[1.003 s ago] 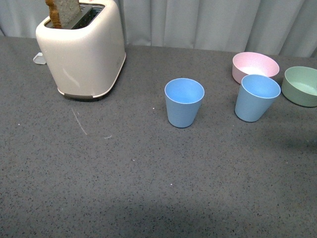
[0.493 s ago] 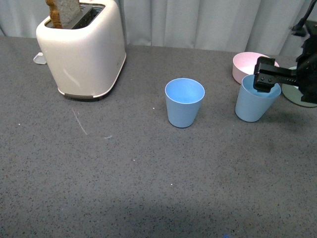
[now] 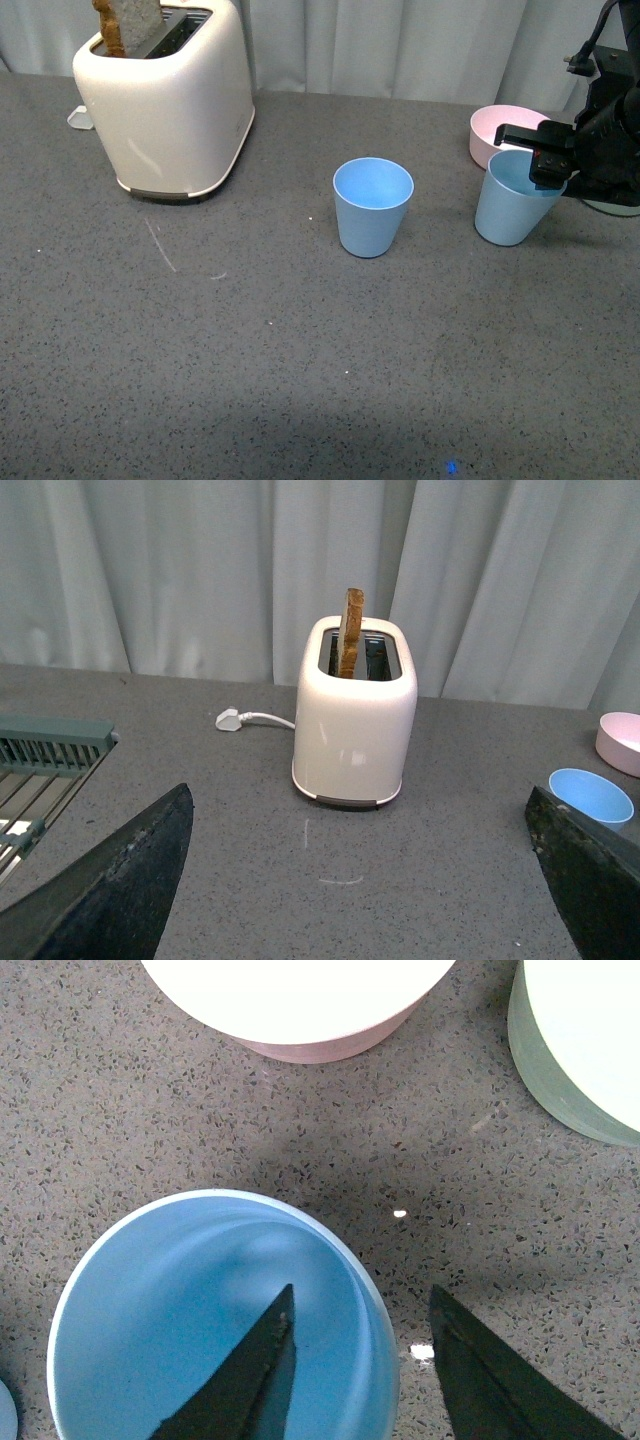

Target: Stack blue cups with both arms

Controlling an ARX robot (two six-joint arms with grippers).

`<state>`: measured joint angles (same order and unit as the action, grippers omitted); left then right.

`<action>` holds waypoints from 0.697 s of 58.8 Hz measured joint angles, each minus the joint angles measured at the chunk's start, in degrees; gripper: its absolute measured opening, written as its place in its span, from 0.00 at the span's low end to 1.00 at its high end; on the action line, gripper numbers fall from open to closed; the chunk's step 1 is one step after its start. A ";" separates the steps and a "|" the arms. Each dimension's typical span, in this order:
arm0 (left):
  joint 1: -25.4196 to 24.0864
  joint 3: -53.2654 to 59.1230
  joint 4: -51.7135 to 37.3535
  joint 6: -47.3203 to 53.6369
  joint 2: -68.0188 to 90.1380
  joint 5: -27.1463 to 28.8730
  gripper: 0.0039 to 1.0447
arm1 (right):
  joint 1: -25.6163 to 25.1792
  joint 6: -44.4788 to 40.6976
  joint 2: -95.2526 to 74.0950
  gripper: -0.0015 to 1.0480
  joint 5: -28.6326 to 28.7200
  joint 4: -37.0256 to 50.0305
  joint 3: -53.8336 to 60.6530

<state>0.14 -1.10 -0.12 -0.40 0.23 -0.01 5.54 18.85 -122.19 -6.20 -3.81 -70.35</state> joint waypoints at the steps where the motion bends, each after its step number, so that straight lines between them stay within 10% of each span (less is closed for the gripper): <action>1: 0.00 0.00 0.00 0.00 0.00 0.00 0.94 | 0.00 0.00 -0.02 0.22 -0.04 -0.02 0.00; 11: 0.00 0.00 0.00 0.00 0.00 0.00 0.94 | -0.42 0.17 0.11 0.01 0.74 -0.52 0.00; 41: 0.00 0.00 0.00 0.00 0.00 0.00 0.94 | 6.54 6.43 12.79 0.01 14.32 -2.45 -0.09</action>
<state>0.14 -1.10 -0.12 -0.40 0.23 -0.01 12.08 25.28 -109.40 8.12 -6.26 -70.43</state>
